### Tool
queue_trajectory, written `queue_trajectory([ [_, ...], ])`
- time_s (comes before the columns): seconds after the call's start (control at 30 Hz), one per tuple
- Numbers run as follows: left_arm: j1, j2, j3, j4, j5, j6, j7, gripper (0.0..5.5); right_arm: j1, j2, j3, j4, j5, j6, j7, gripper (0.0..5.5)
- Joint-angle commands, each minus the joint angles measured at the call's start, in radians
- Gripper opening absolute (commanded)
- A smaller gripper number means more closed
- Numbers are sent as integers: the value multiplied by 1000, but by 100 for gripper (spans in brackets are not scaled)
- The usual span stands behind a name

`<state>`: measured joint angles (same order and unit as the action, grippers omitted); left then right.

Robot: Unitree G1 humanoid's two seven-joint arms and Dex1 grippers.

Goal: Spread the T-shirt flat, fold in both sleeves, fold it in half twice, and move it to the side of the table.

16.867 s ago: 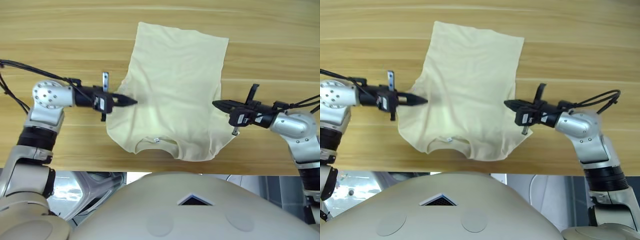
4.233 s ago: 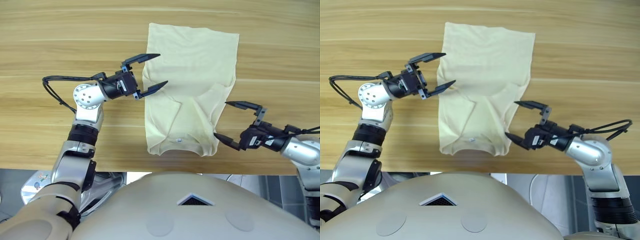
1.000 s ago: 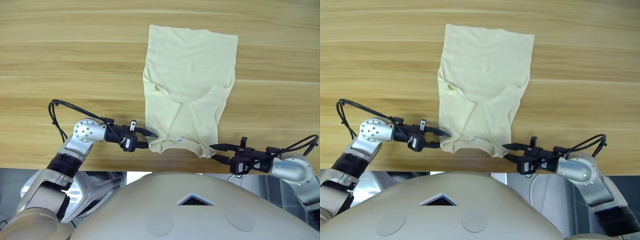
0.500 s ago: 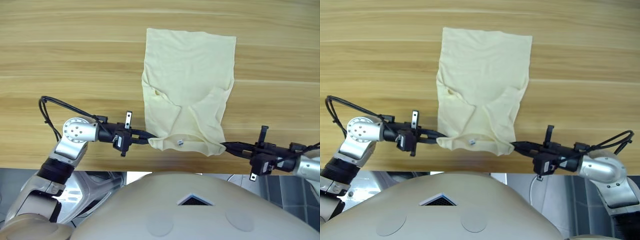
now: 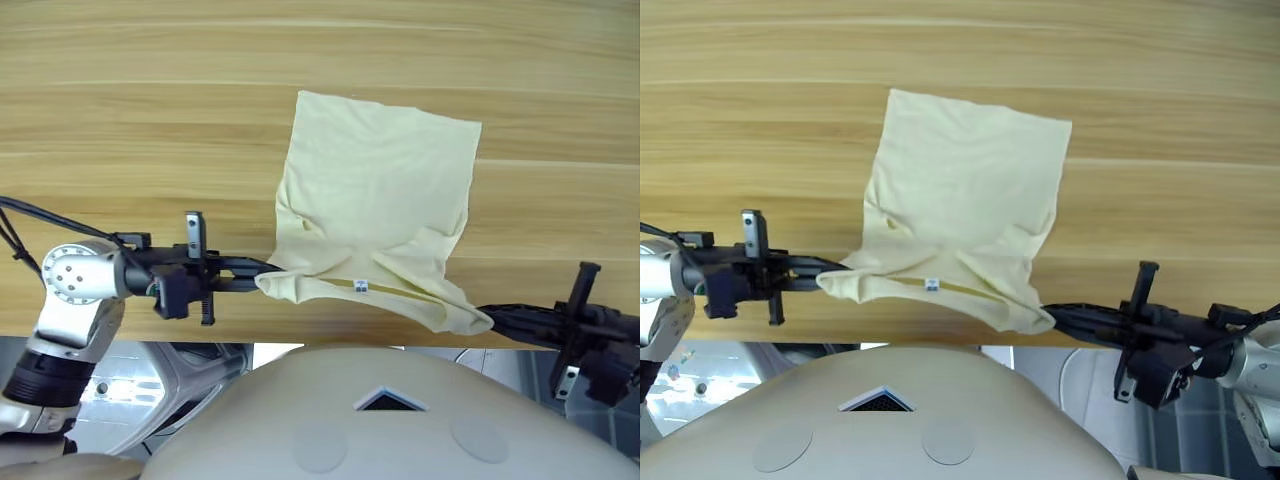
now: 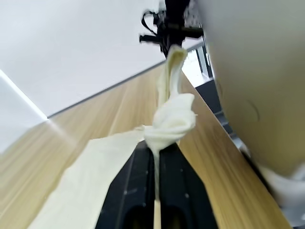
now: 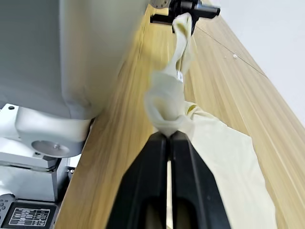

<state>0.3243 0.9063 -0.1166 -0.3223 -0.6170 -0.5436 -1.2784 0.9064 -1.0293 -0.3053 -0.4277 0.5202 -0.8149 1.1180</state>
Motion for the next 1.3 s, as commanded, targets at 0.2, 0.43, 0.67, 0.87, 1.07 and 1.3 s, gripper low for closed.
queue_trajectory([
  [0.2,-10,-25,77,-28,-46,56,-39,1,-16,47,-29,-25,42,29,57,0],
  [0.43,-170,-118,42,71,57,88,-7,1,-152,85,-25,-12,32,130,7,0],
  [0.67,-349,-223,21,187,117,103,16,1,-274,133,-11,2,11,215,-31,0],
  [0.87,-540,-326,10,422,208,52,46,1,-432,180,43,62,-55,303,-91,0],
  [1.07,-658,-415,-9,655,321,-50,76,1,-578,228,93,160,-169,360,-162,0],
  [1.3,-765,-484,-36,913,444,-178,131,1,-744,273,155,331,-340,384,-253,0],
])
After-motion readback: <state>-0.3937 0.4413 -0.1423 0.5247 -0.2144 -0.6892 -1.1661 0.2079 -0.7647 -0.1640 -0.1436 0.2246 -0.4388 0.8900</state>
